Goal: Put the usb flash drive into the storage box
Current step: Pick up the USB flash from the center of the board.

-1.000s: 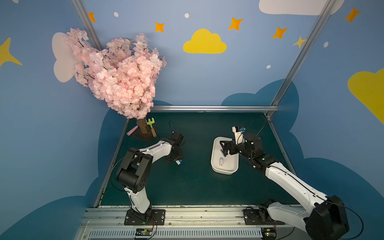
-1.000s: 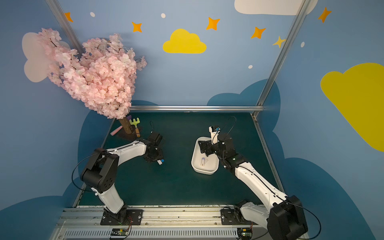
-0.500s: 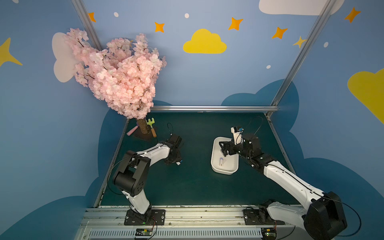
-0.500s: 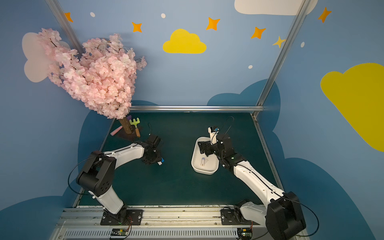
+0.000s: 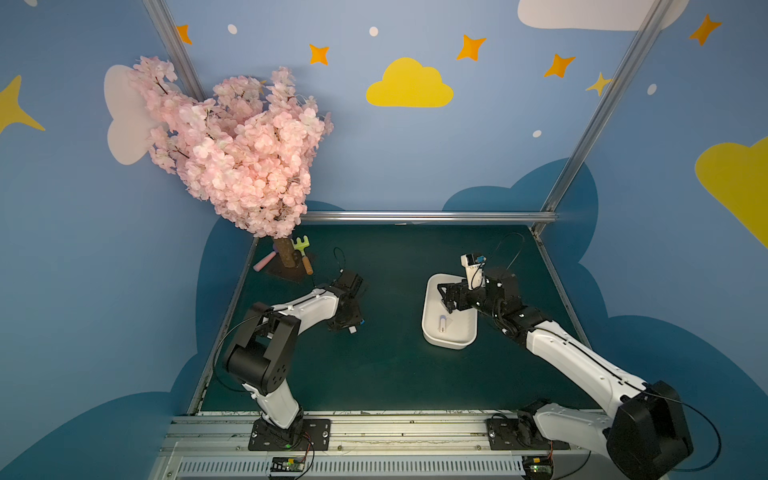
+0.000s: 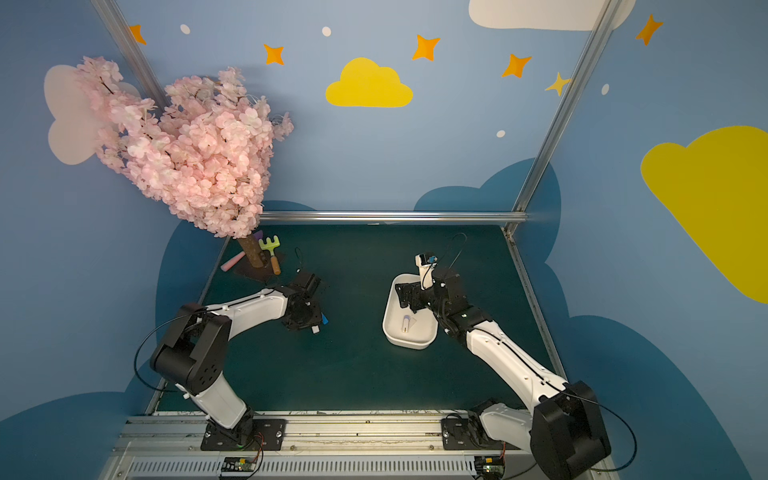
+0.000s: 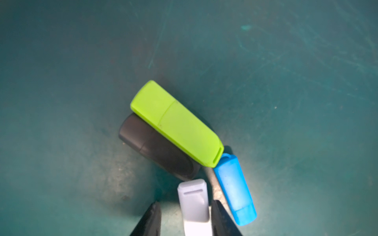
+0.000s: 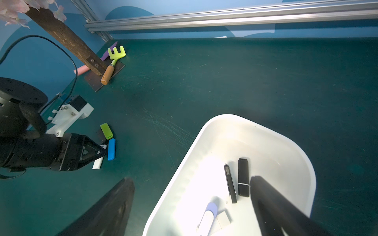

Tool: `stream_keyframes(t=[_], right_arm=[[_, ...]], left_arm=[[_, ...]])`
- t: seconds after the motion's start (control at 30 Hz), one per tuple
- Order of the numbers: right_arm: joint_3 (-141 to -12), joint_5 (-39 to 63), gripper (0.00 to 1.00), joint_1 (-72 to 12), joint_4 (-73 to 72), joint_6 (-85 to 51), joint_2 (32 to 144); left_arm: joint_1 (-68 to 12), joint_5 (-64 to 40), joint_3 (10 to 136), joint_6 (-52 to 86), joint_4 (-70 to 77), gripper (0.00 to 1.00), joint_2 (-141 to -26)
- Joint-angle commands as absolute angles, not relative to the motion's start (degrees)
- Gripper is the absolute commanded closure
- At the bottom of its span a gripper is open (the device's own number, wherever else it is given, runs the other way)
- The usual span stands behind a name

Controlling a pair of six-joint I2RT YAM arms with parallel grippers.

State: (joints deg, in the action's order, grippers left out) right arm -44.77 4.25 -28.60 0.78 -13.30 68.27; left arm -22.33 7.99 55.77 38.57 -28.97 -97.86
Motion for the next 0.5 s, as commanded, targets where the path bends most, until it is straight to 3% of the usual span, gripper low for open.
stream_keyframes(t=[0.0,0.47], right_arm=[[-46.32,4.97,0.08,-28.83,0.16,-13.87,68.47],[-46.40,4.93,0.08,-28.83,0.32,-13.97,68.36]], left_arm=[[-21.89,7.90,55.43,37.10,-30.76,0.65,-100.19],[-23.04,8.88,57.24,36.22,-33.66,0.80,-100.60]])
